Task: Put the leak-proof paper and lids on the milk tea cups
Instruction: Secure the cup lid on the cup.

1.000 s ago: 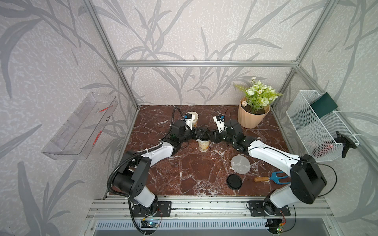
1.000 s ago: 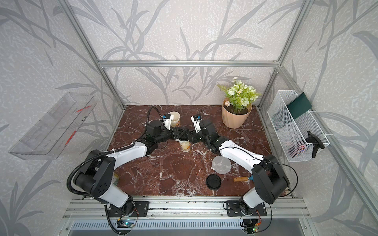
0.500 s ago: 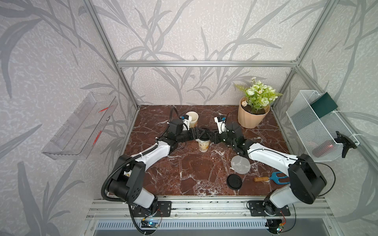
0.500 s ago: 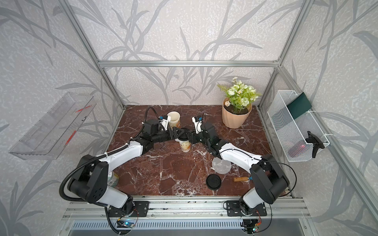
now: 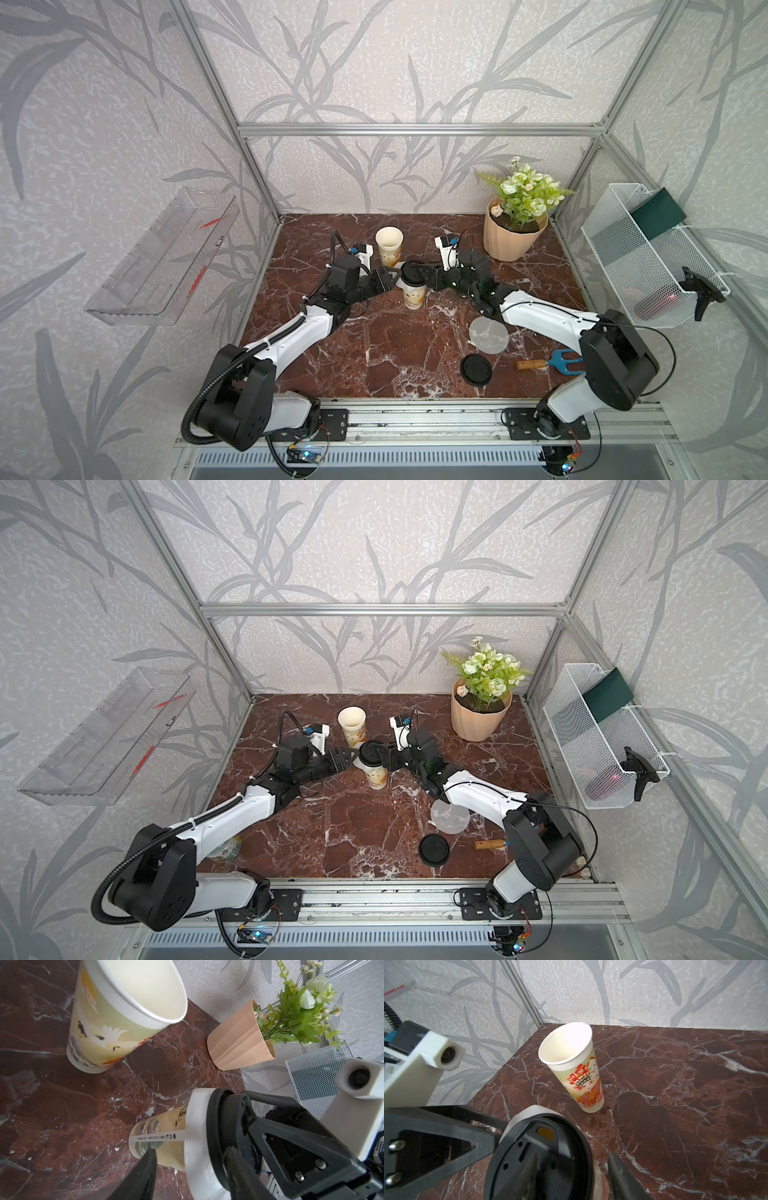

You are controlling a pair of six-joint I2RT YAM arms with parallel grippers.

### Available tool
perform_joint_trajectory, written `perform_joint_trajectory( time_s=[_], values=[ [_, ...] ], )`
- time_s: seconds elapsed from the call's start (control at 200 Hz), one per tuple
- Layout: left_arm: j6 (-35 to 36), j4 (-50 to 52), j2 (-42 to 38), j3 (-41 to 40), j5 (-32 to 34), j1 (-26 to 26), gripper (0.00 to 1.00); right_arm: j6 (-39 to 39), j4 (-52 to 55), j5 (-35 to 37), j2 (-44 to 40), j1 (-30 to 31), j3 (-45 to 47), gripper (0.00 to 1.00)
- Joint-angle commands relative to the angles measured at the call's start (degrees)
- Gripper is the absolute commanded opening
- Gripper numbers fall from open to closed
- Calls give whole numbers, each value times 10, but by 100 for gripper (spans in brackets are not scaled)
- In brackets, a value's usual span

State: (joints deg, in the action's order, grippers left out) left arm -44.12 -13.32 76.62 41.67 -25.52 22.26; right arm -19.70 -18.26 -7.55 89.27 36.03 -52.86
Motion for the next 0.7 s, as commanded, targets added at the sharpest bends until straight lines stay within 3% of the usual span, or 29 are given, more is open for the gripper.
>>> perform_joint_trajectory(
  time_s=[0.0, 0.14, 0.365, 0.695],
  values=[
    [7, 5, 0, 14, 4, -3, 52, 16, 118, 11, 31, -1, 28, 55],
    [-1, -25, -5, -1, 20, -5, 55, 17, 119, 8, 30, -2, 25, 55],
    [18, -4, 22, 28, -10, -5, 56, 19, 118, 7, 33, -2, 25, 55],
    [6, 15, 80, -6, -11, -5, 49, 21, 116, 3, 39, -1, 25, 54]
  ],
)
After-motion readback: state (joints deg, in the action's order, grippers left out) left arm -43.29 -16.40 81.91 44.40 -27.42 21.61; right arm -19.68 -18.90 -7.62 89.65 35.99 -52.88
